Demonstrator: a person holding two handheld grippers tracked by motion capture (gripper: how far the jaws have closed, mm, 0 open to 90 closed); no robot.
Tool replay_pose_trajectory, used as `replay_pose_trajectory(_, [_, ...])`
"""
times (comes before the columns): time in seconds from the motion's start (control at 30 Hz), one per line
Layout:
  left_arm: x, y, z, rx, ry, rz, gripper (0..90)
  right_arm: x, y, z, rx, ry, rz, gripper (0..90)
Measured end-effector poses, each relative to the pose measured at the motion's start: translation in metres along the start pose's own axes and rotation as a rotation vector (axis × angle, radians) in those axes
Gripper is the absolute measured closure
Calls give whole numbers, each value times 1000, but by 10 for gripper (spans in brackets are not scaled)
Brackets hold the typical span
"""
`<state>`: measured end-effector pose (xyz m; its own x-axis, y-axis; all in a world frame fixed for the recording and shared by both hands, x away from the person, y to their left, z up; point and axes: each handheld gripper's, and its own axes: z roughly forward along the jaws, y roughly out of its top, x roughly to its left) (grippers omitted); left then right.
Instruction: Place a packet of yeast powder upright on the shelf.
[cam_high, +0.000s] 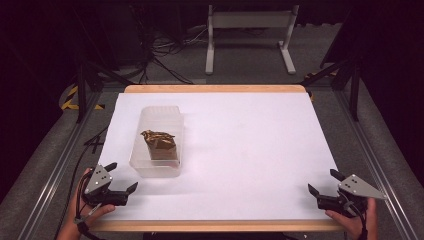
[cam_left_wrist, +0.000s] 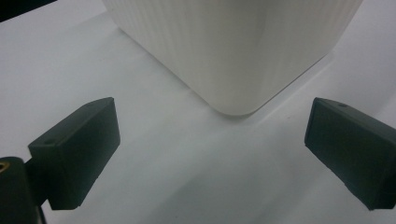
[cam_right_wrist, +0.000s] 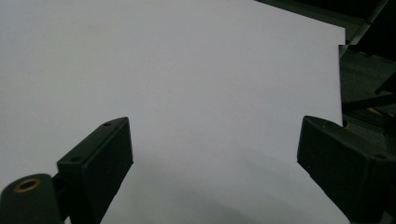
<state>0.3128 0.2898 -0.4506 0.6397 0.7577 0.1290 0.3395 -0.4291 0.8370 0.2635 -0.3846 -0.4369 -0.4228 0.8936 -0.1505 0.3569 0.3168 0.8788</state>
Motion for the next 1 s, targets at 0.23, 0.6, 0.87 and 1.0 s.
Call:
replay_pose_trajectory(0.23, [-1,0,0,3,-3,-1,42,-5,-4,-6,-12,-61,63,96])
replay_pose_trajectory(0.6, [-1,1,1,-4,-7,6,42,3,0,0,7,-56,27,96])
replay_pose_trajectory(0.87, [-2,1,2,-2,-8,11,41,6,0,1,8,-51,14,96])
replay_pose_trajectory(1.0, [-1,1,4,4,-8,9,41,7,0,2,11,-49,13,96])
